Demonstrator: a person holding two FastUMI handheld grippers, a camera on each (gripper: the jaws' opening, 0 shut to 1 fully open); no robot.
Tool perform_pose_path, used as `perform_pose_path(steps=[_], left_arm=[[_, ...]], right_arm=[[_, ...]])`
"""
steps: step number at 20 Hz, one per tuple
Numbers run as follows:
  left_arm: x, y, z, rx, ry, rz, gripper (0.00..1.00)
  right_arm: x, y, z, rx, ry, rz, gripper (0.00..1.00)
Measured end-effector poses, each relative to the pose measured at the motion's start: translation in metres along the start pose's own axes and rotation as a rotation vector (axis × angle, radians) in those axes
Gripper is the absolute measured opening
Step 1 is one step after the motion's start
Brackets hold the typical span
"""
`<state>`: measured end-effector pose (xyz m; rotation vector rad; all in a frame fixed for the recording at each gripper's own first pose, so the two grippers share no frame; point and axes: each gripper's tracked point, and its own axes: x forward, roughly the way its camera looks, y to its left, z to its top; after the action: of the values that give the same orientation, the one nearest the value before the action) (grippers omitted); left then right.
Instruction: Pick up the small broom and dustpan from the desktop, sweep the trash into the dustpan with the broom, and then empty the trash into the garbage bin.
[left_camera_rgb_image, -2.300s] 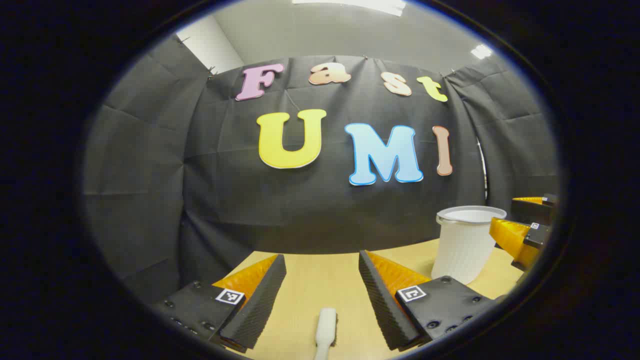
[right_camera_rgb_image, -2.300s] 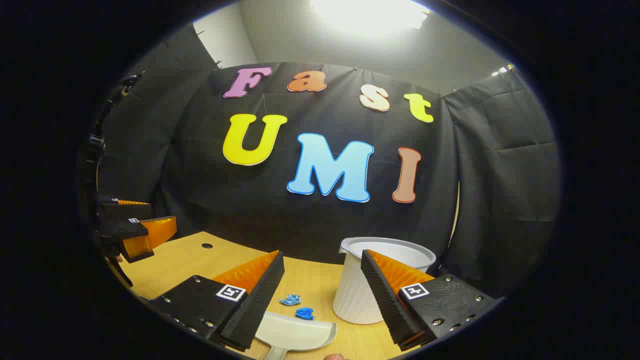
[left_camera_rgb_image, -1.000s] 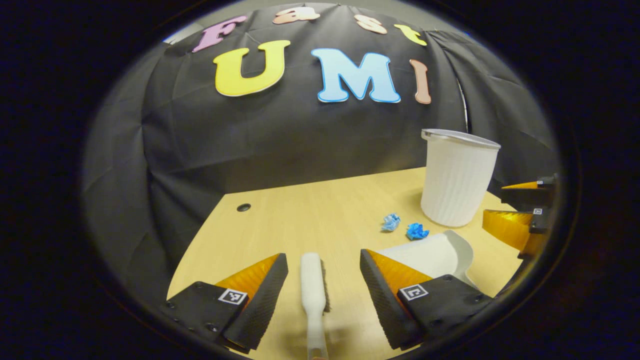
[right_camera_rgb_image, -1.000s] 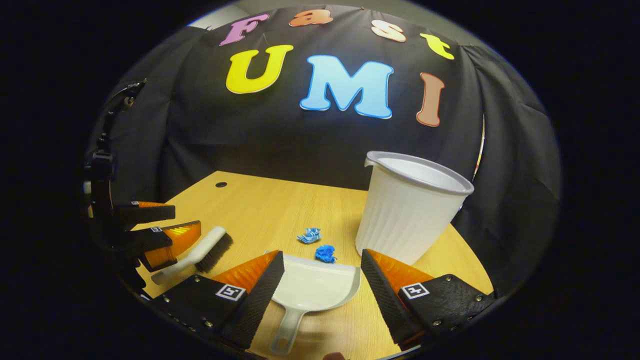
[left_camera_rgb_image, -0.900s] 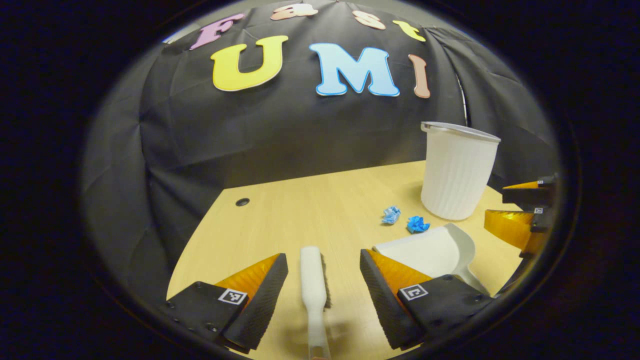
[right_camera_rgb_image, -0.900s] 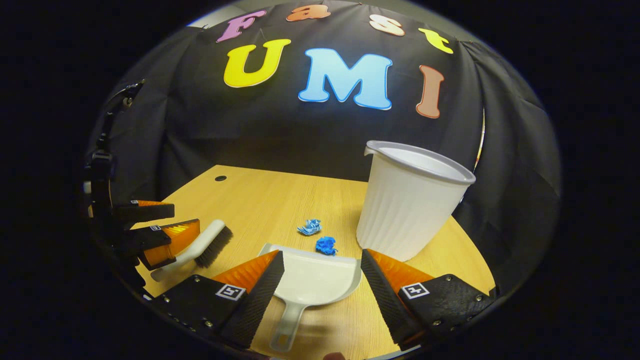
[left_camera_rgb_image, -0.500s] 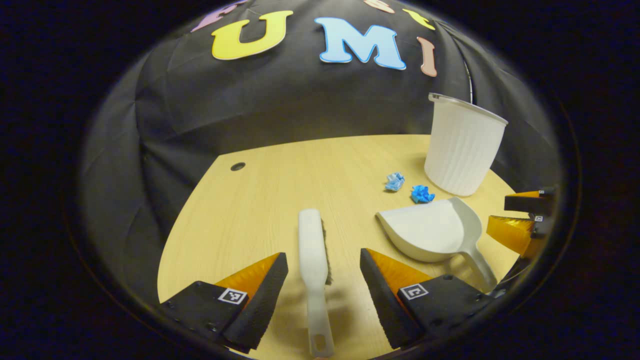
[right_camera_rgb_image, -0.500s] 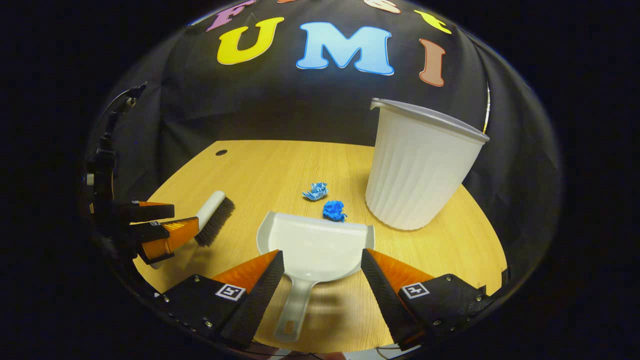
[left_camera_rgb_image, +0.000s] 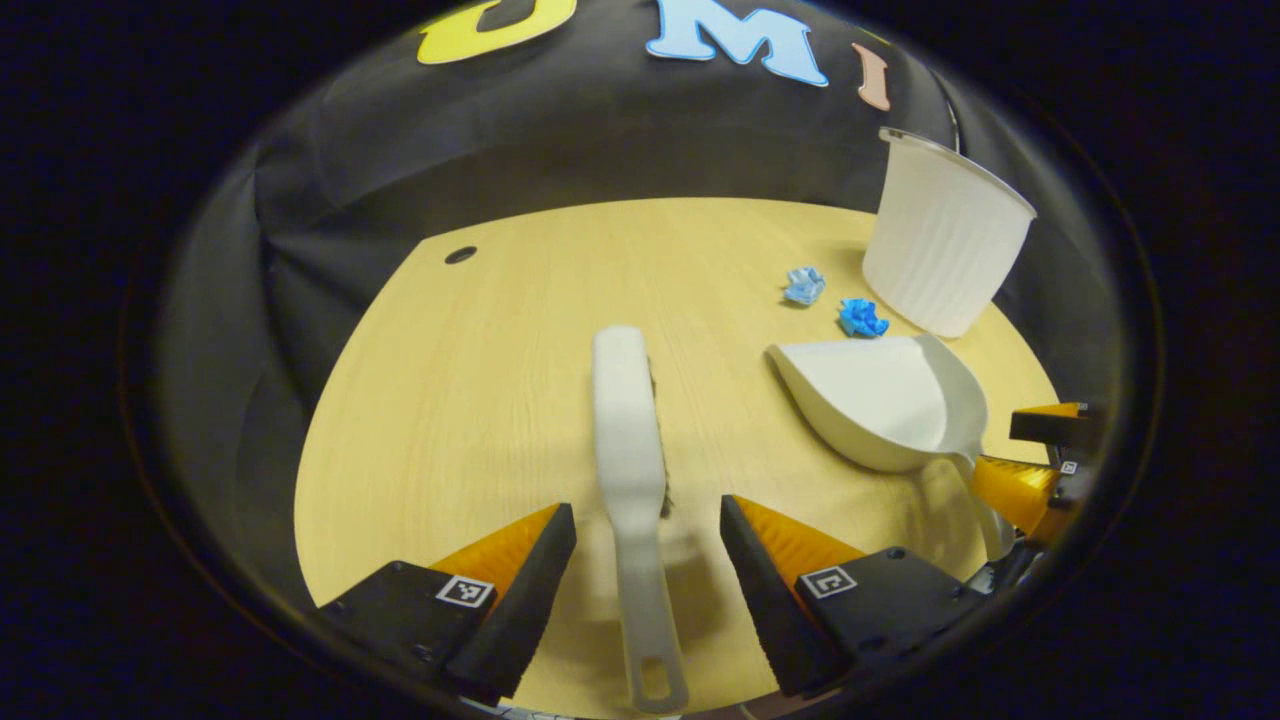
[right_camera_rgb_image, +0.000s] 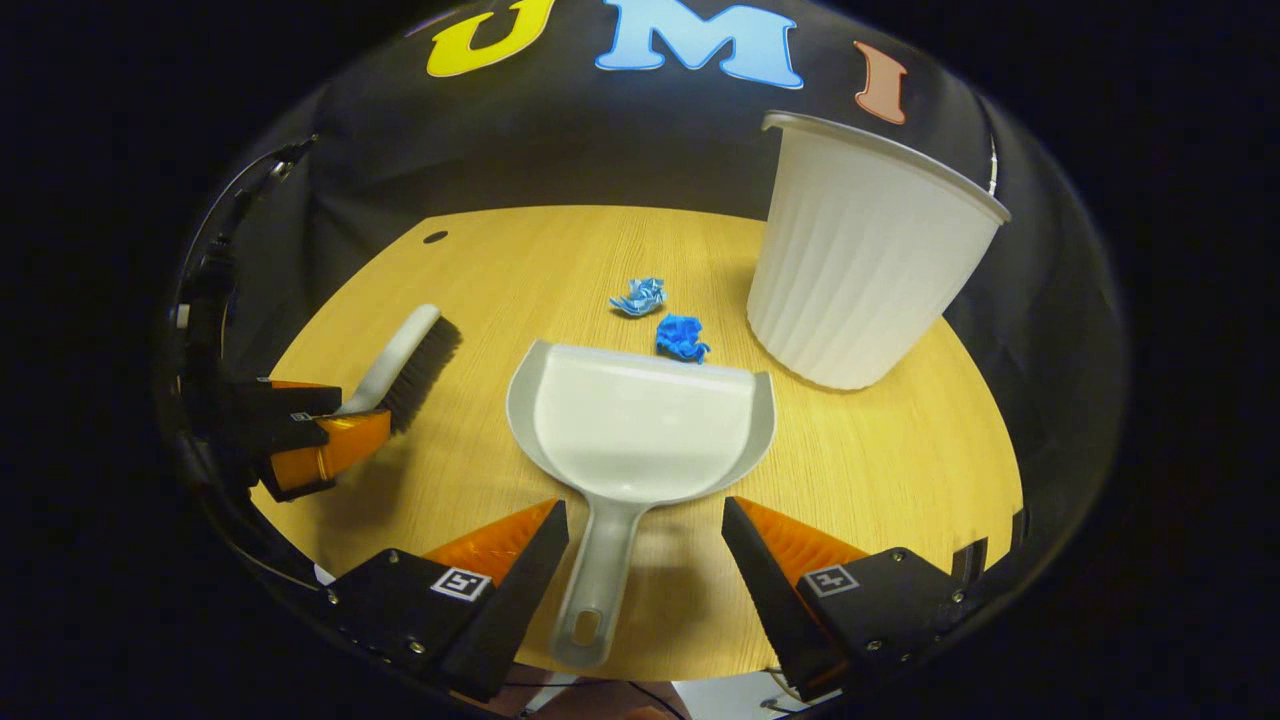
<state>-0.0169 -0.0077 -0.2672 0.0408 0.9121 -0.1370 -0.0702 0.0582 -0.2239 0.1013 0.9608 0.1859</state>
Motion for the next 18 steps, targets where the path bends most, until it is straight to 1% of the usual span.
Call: perform_pose_path(steps=[3, 4, 5, 9, 10, 13, 14, 15, 17, 18], left_arm=[[0.006, 0.004, -0.008, -0.003, 0.034, 0.005, 0.95], [0.01, 0.005, -0.01, -0.001, 0.048, 0.003, 1.0], [0.011, 0.006, -0.01, 0.002, 0.058, 0.003, 0.95], [0.023, 0.009, -0.01, 0.007, 0.086, 0.003, 0.95], [0.026, 0.007, -0.011, 0.006, 0.091, 0.004, 0.99], [0.031, 0.007, -0.013, -0.007, 0.107, 0.005, 0.93], [0.033, 0.008, -0.014, -0.011, 0.112, 0.004, 0.9], [0.034, 0.009, -0.014, -0.013, 0.117, 0.005, 0.92], [0.036, 0.01, -0.015, -0.013, 0.123, 0.009, 0.92], [0.038, 0.009, -0.014, -0.014, 0.123, 0.013, 0.92]], right_arm=[[0.008, 0.004, -0.01, 0.01, 0.059, 0.013, 0.98], [0.014, 0.005, -0.013, 0.014, 0.08, 0.016, 0.98], [0.018, 0.006, -0.014, 0.017, 0.096, 0.017, 0.98], [0.032, 0.007, -0.016, 0.026, 0.135, 0.019, 0.98], [0.035, 0.008, -0.016, 0.026, 0.141, 0.017, 0.98], [0.042, 0.007, -0.014, 0.034, 0.154, 0.014, 0.98], [0.044, 0.008, -0.014, 0.039, 0.156, 0.016, 0.94], [0.046, 0.006, -0.013, 0.039, 0.162, 0.002, 0.94], [0.047, 0.005, -0.015, 0.042, 0.167, 0.0, 0.85], [0.048, 0.003, -0.016, 0.039, 0.168, -0.006, 0.85]])
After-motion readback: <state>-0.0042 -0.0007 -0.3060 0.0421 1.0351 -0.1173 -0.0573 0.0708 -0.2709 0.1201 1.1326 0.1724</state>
